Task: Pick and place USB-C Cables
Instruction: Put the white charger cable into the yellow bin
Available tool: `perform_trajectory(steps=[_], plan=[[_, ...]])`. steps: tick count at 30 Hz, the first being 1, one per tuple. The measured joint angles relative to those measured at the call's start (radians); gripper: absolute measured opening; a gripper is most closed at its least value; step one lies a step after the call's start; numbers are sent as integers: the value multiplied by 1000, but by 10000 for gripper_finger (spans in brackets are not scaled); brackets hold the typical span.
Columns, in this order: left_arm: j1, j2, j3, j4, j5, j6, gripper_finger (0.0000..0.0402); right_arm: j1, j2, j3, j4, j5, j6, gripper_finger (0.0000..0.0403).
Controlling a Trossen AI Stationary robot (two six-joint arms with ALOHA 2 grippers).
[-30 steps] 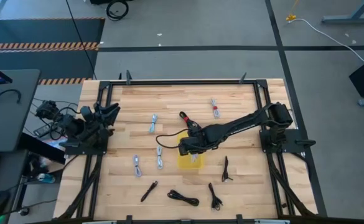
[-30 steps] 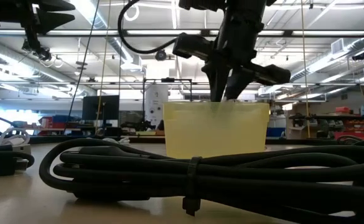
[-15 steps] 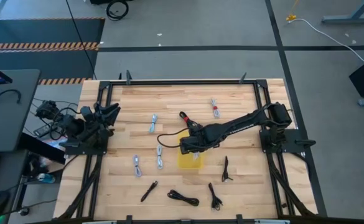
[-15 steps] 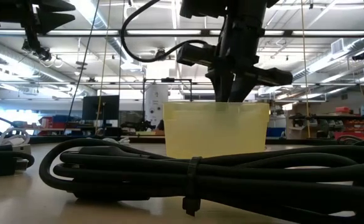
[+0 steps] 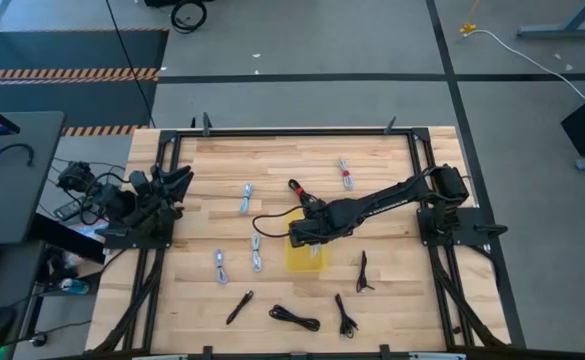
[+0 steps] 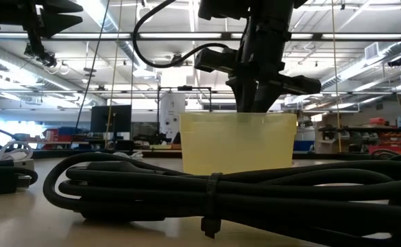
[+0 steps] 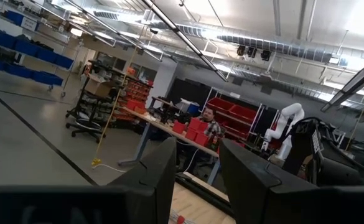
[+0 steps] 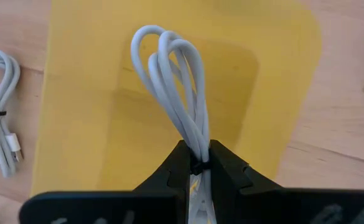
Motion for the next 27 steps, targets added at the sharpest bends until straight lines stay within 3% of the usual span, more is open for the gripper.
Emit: perform_trajectory(steps=[21,27], plan=[[0,0,0,1,0,33,130,26,0,-55,91,9,-37,37],[0,0,0,1,0,33,130,19,0,-55,136,17,-58,99]])
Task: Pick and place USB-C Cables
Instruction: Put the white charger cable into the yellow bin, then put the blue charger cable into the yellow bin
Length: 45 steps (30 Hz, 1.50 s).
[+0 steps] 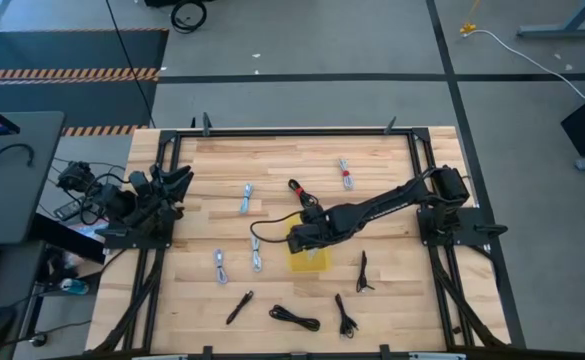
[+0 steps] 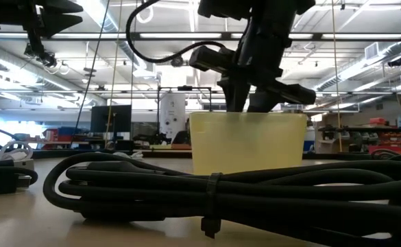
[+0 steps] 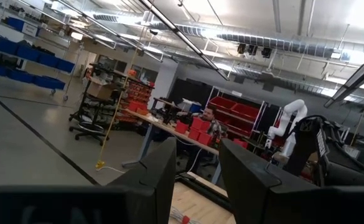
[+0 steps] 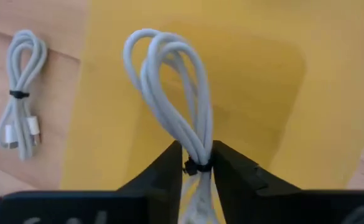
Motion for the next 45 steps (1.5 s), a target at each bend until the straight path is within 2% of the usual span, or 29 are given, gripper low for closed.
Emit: perform_trajectory(steps=[17,30,33,39,45], plan=[[0,0,0,0,0,0,130,-8,0,3,18,-34,-67,107],[0,0,0,0,0,-1,130,-23,0,3,19,-64,-86,153],[0,0,0,-12,-1,-1,130,-30,-12,4,72,-87,-114,155],[0,0,0,-188,-180,-84,131,-45,-58,75,258,-135,-290,154],[0,26,-1,-369,-161,-258,131,-69,-103,226,292,-142,-526,154]])
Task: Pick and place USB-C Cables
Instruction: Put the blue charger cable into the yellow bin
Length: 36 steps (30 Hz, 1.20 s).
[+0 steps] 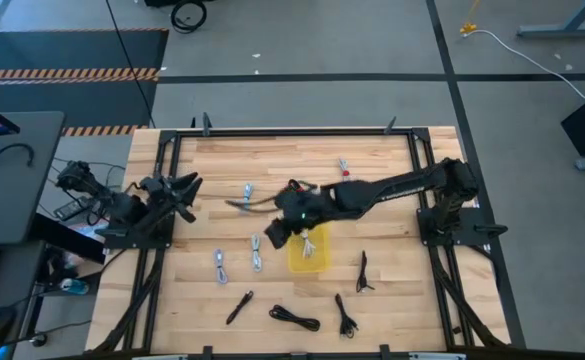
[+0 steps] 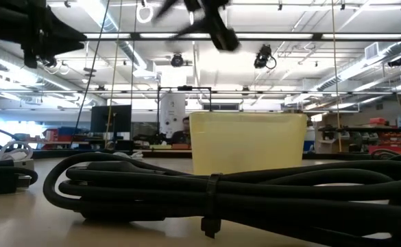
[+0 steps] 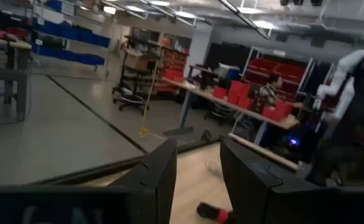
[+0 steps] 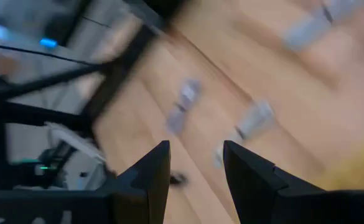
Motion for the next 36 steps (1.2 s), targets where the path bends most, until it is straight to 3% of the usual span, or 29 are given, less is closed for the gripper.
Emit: perform_trajectory(steps=[4,10,19,23,29,32,36], plan=[[0,52,0,-35,30,-113,139,-26,-25,128,-4,2,-186,154],[1,172,2,-29,116,-241,185,-57,-71,284,-18,0,-431,154],[88,447,155,-78,270,-332,215,-83,-188,341,-48,-1,-629,154],[188,551,299,-328,372,-384,215,-89,-237,341,-87,2,-668,154],[424,734,519,-913,641,-711,215,-89,-309,341,-154,3,-735,154],[530,821,566,-981,756,-736,215,-89,-352,341,-165,5,-774,154],[641,929,608,-915,840,-738,215,-89,-403,341,-186,5,-817,154]])
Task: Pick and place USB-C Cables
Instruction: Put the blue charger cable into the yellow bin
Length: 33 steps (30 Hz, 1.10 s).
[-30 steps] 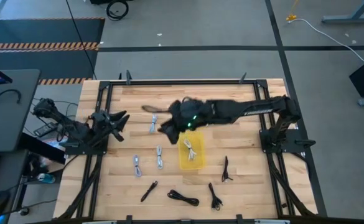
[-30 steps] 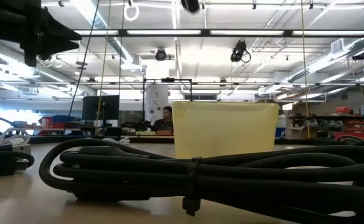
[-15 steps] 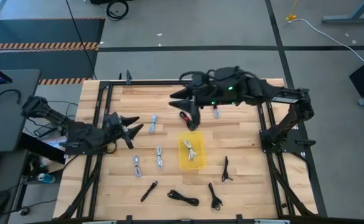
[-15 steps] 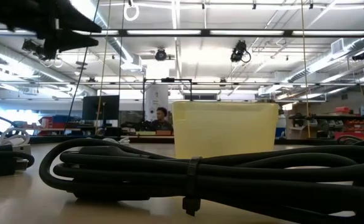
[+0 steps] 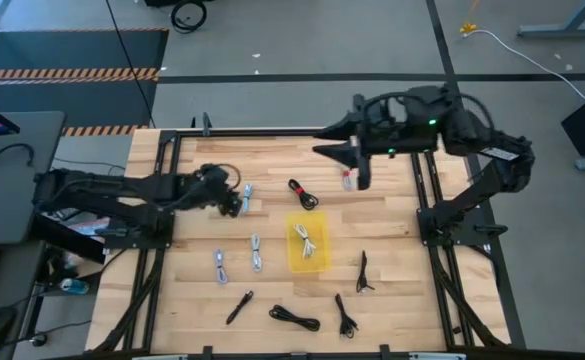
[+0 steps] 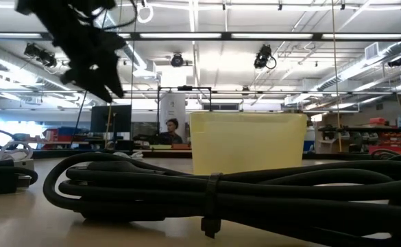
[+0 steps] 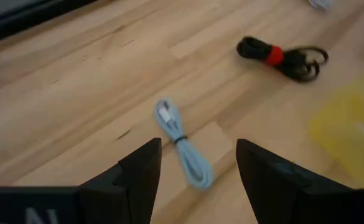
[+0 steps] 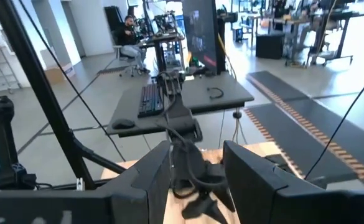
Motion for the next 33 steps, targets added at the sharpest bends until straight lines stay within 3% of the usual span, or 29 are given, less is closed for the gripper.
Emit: perform_trajectory(steps=[4,11,18,24,33], plan=[[85,117,56,15,52,5,215,0,-51,0,-44,0,-26,154],[166,303,126,-5,237,7,215,0,-127,0,-105,0,-46,154],[189,439,141,-10,250,8,215,0,-168,0,-133,-2,-65,154],[198,517,141,5,323,3,215,0,-171,0,-151,-4,-74,154],[195,587,141,135,357,41,207,0,-170,0,-165,-6,-74,154]])
